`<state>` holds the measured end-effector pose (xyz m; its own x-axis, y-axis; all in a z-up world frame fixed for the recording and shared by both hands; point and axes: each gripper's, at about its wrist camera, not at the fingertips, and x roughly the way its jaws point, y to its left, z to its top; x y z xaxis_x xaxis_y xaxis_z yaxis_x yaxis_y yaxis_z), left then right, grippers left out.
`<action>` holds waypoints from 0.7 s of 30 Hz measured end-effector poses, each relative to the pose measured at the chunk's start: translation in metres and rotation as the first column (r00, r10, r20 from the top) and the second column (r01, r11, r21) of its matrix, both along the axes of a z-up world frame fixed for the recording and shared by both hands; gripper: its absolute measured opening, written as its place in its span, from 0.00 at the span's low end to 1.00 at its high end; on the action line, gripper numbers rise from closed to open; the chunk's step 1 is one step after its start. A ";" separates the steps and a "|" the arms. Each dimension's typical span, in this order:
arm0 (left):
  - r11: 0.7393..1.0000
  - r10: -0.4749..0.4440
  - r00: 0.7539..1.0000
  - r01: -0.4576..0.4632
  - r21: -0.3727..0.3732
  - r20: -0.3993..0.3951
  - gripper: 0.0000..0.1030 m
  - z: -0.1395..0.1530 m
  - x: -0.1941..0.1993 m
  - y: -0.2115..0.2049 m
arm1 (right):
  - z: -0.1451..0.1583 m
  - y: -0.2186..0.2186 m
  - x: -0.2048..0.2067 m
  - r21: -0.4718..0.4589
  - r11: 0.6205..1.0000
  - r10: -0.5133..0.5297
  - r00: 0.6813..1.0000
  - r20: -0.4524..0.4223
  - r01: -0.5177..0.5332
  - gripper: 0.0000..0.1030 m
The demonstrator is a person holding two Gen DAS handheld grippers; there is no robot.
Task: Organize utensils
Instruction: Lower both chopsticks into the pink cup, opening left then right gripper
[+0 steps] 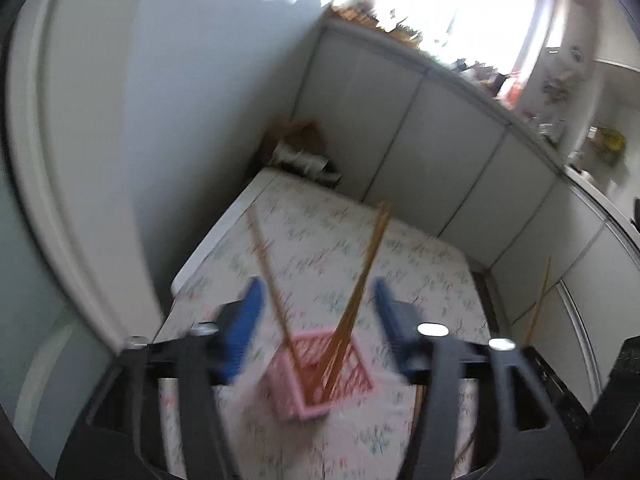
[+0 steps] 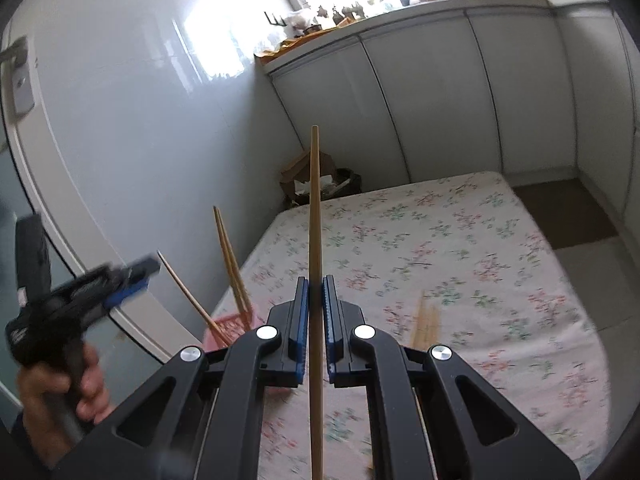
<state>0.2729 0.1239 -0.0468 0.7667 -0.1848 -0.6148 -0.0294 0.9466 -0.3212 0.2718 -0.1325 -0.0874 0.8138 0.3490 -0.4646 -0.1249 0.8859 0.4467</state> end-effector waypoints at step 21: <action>0.997 0.072 0.986 -0.071 0.012 -0.152 0.70 -0.008 0.003 0.042 | -0.020 0.114 0.074 -0.084 0.993 -0.064 0.985 0.158 0.078 0.07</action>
